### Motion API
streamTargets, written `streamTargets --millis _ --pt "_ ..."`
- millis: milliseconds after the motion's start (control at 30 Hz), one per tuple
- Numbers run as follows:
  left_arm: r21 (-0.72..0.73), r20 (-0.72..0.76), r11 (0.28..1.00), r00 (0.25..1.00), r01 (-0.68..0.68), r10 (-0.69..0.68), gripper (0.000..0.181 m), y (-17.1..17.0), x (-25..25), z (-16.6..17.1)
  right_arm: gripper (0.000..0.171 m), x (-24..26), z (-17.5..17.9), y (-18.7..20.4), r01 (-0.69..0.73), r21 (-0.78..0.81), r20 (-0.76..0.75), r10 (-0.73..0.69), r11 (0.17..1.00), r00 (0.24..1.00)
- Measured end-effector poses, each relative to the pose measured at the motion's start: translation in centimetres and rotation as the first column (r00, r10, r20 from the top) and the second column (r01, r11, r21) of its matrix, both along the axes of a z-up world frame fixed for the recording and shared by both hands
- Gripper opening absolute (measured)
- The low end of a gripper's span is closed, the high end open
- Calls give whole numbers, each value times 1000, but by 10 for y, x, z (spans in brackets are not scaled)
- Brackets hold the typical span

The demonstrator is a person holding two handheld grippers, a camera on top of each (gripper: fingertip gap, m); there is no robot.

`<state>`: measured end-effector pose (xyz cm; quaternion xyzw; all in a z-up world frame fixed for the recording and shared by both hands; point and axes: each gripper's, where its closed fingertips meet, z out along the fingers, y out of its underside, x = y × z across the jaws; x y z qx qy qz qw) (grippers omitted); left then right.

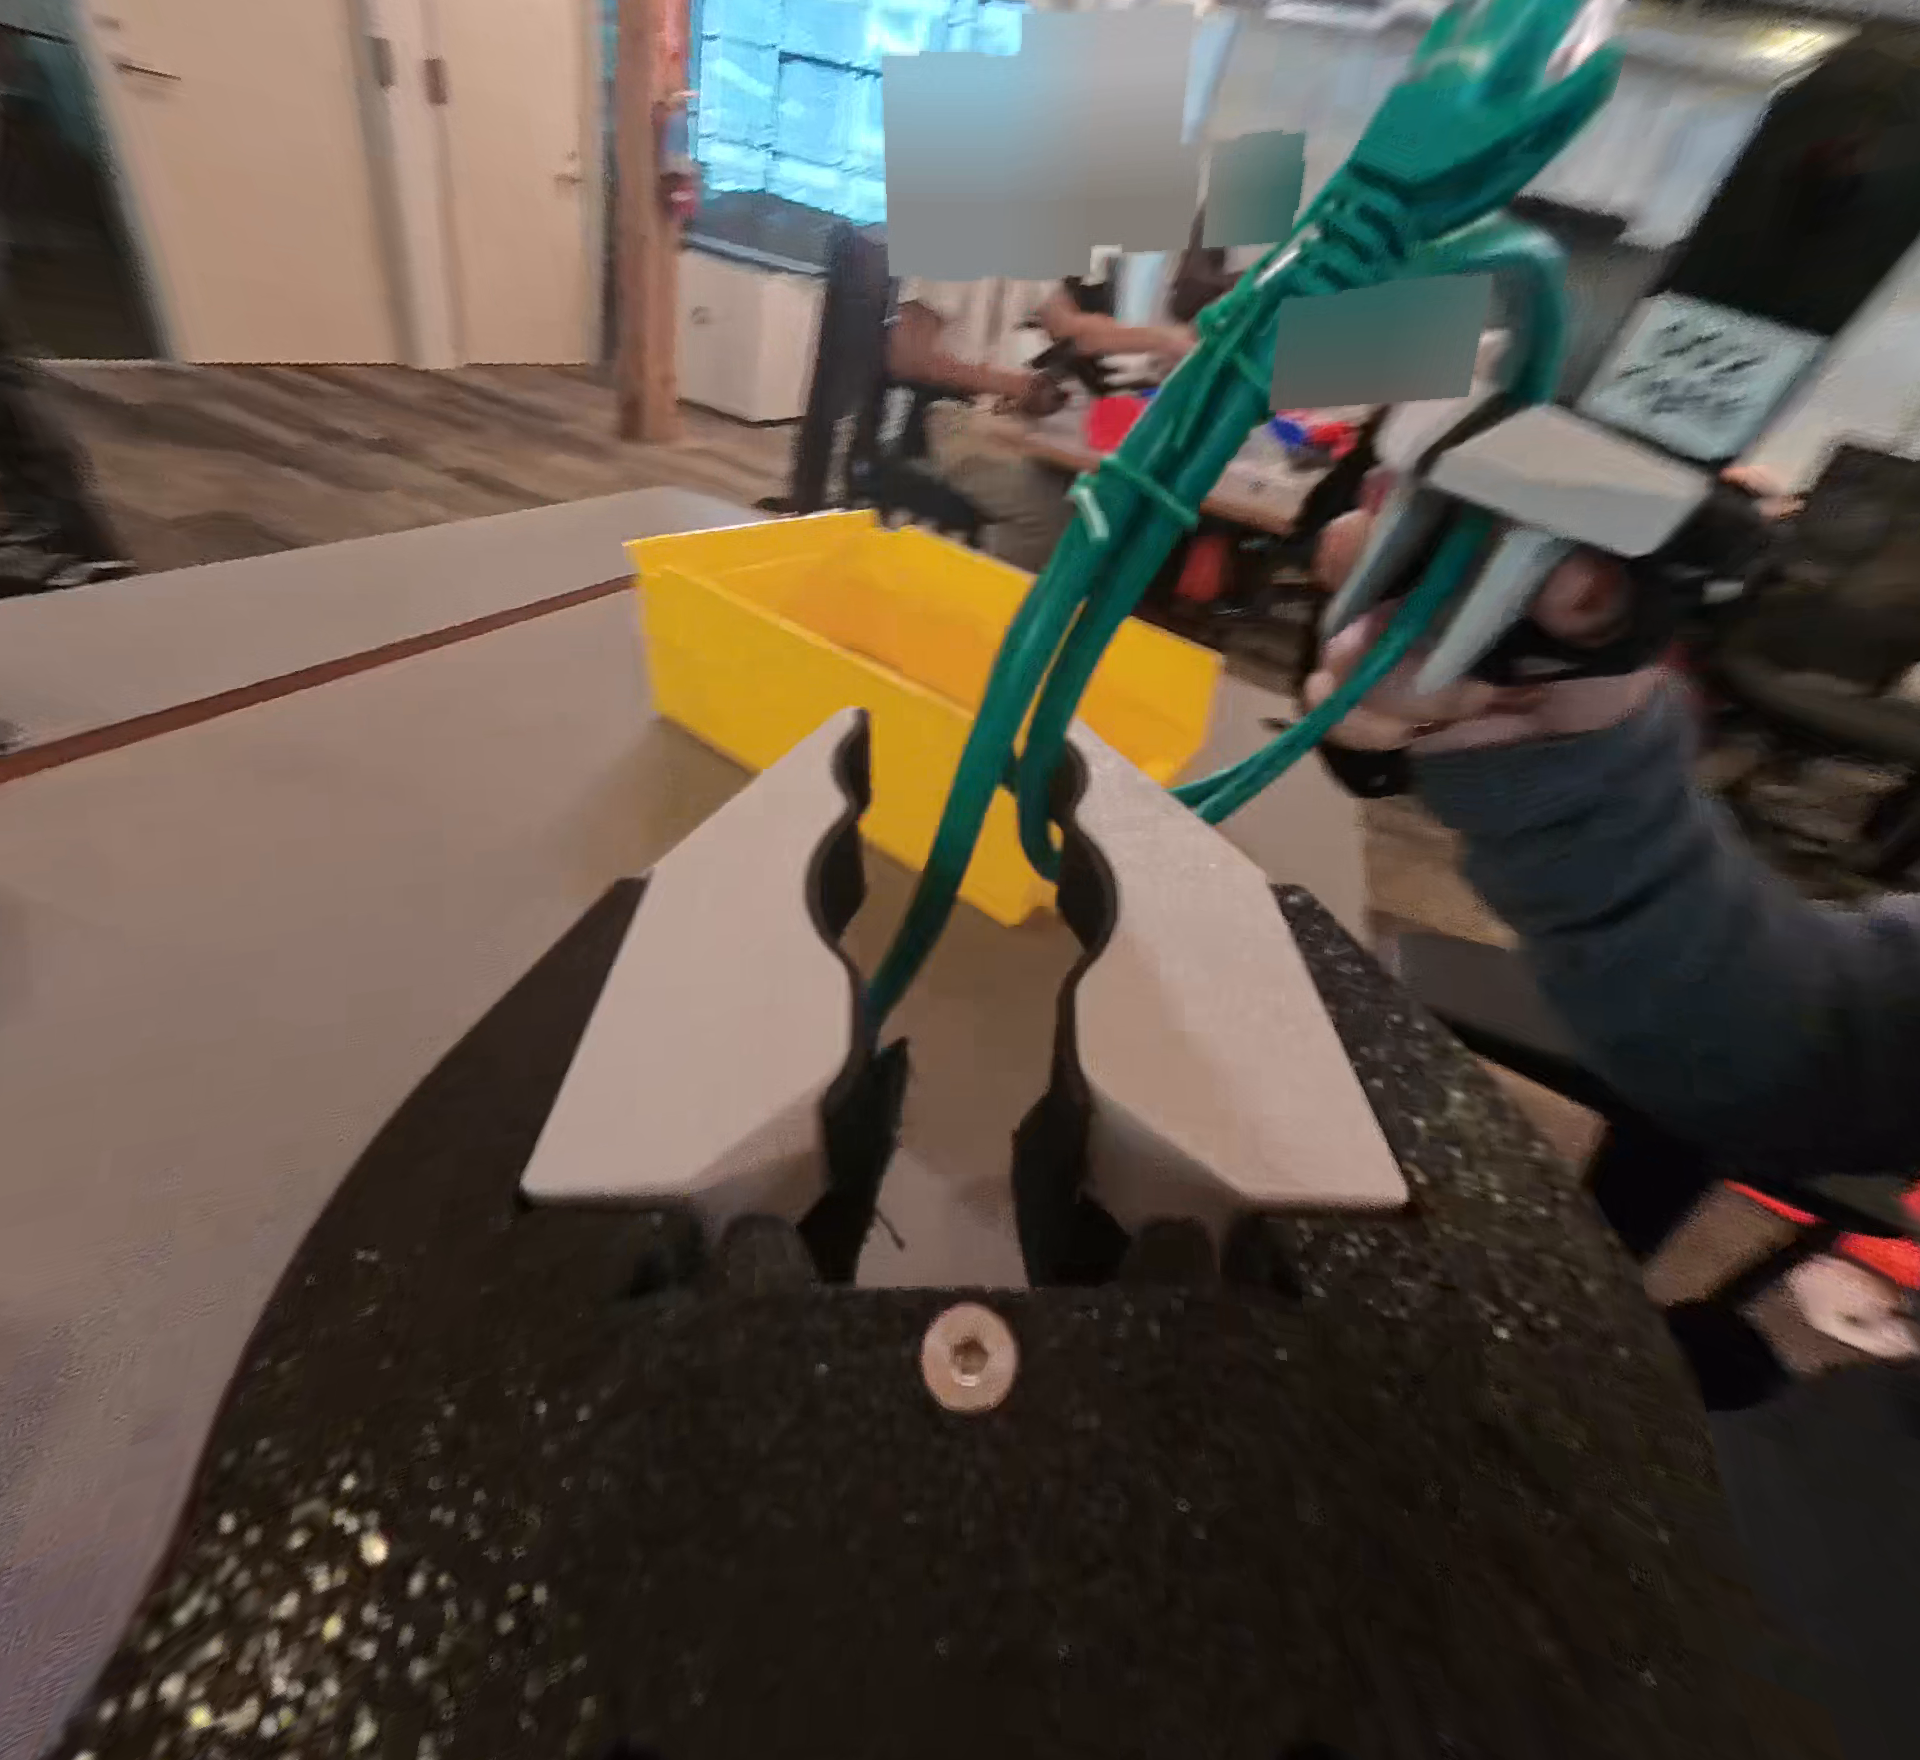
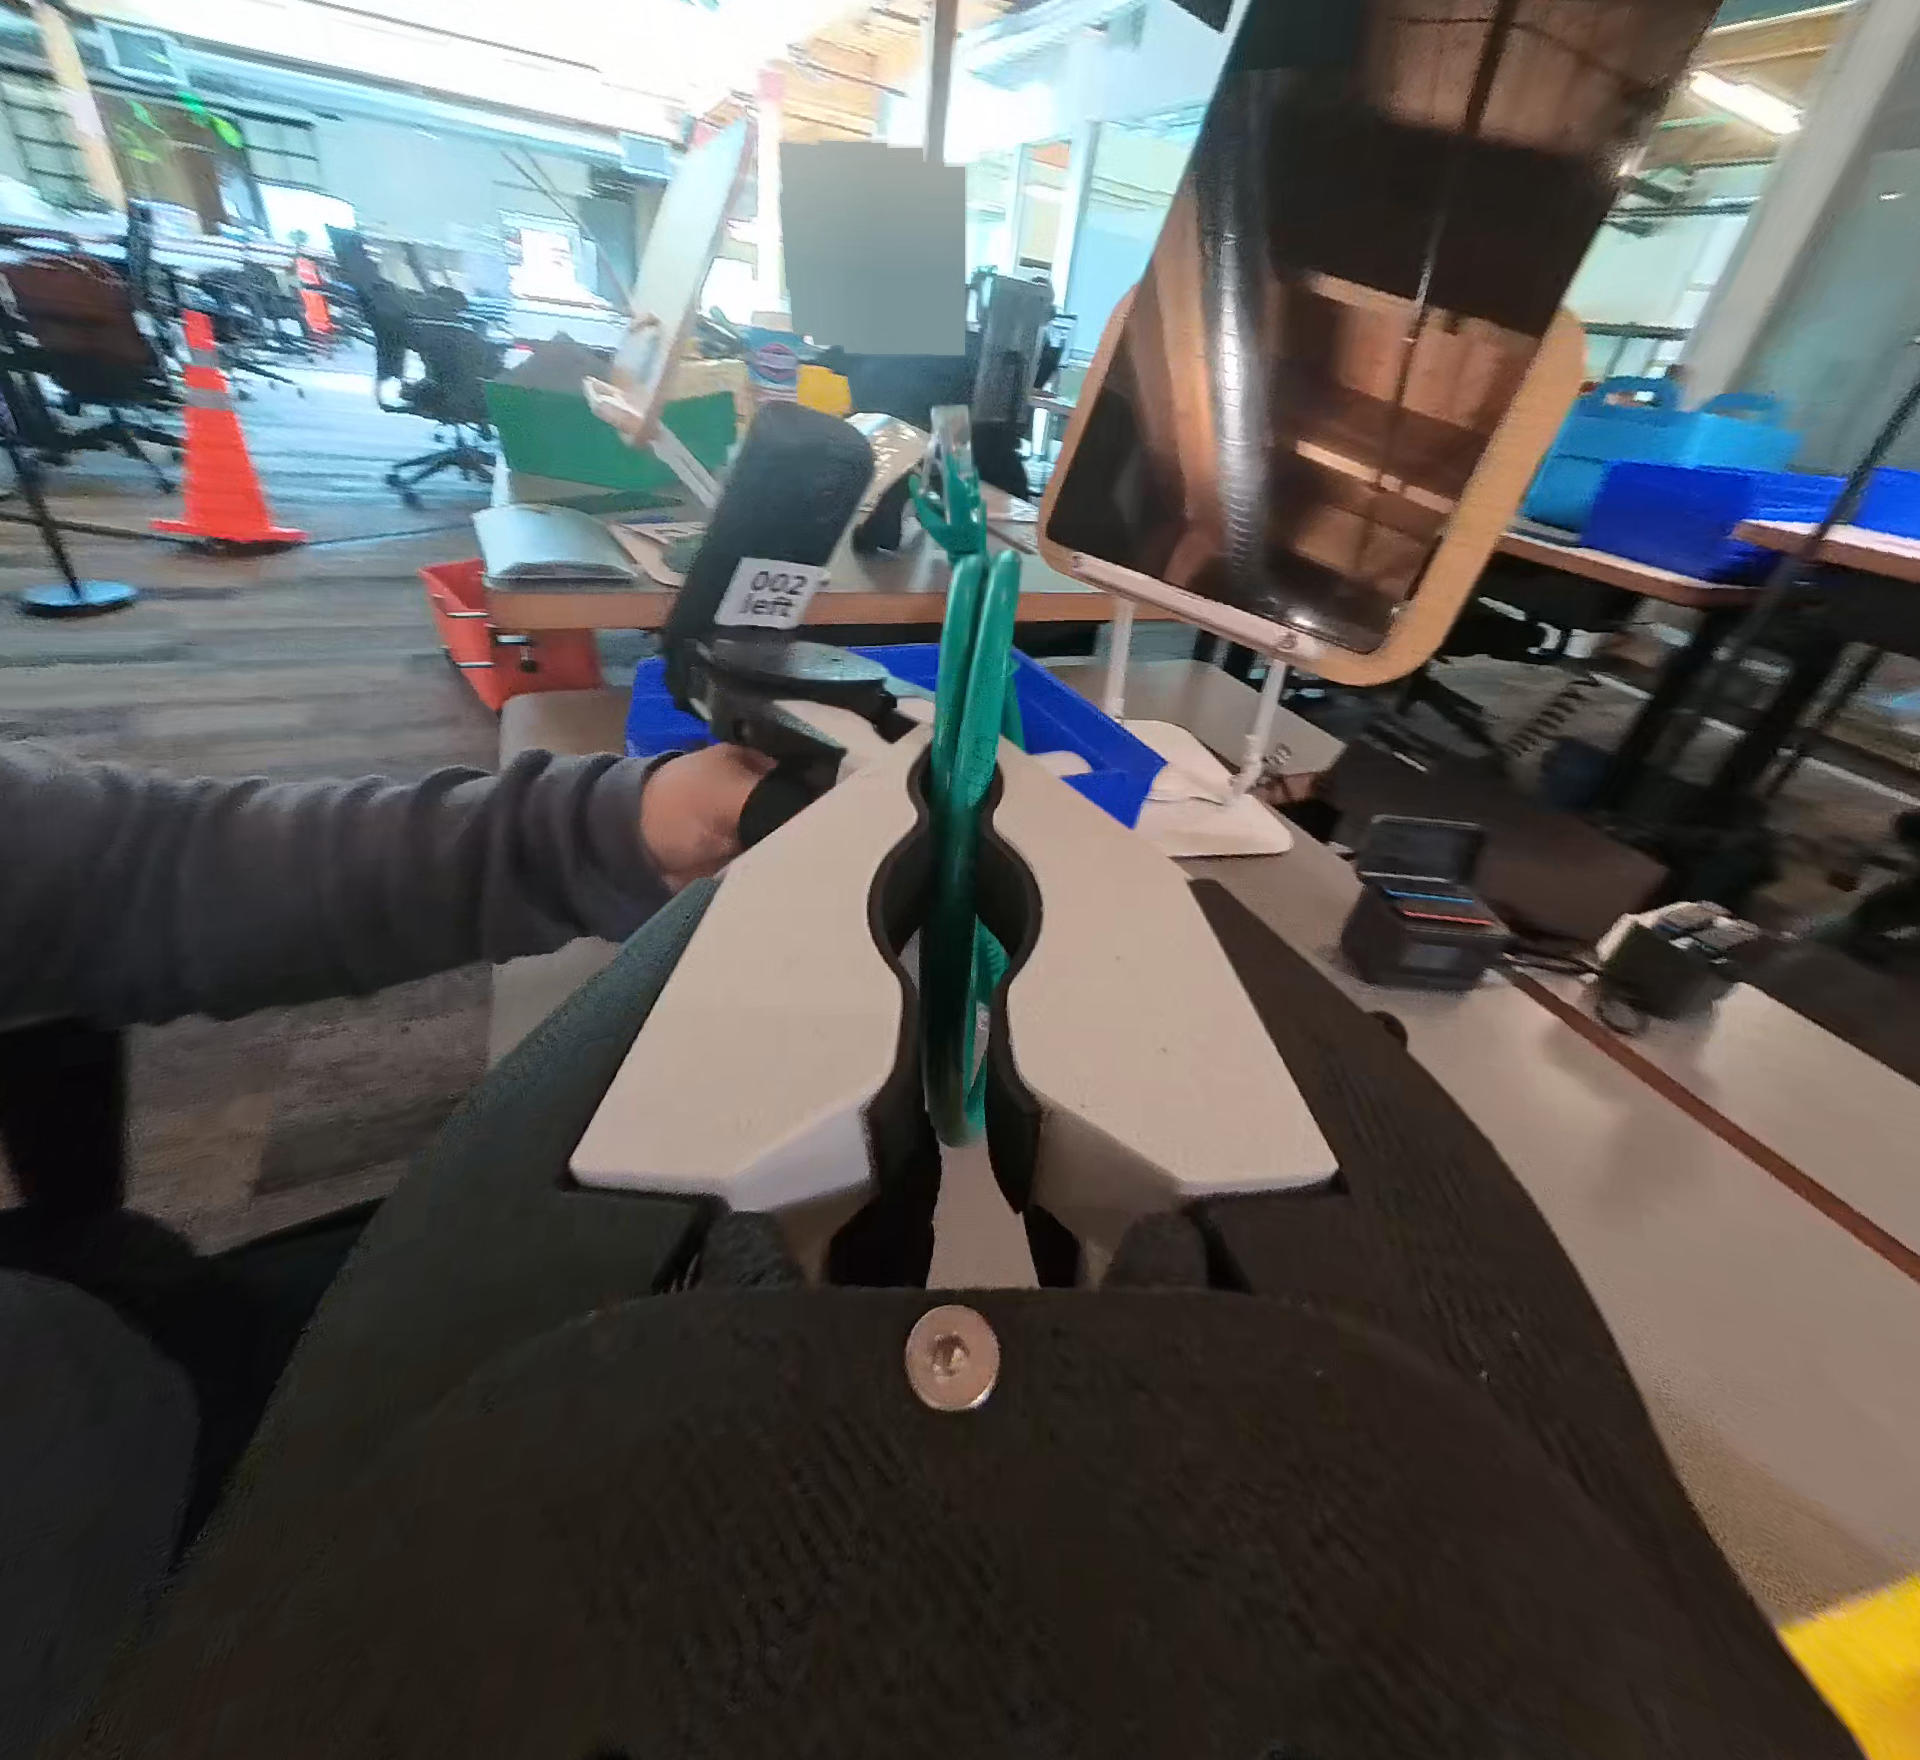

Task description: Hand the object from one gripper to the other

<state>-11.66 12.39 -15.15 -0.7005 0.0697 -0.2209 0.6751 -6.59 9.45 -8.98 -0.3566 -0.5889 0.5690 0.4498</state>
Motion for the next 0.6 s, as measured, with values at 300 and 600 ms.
streamTargets --millis 300,600 --pt "88 -95 995 994 -36 44 3 -10 -10 16 55 -3 -15 12 -7 -81 123 17 997 992" --pt "346 -487 865 719 -362 496 3 -26 -49 42 81 3 -20 40 9 -448 249 115 894 962"
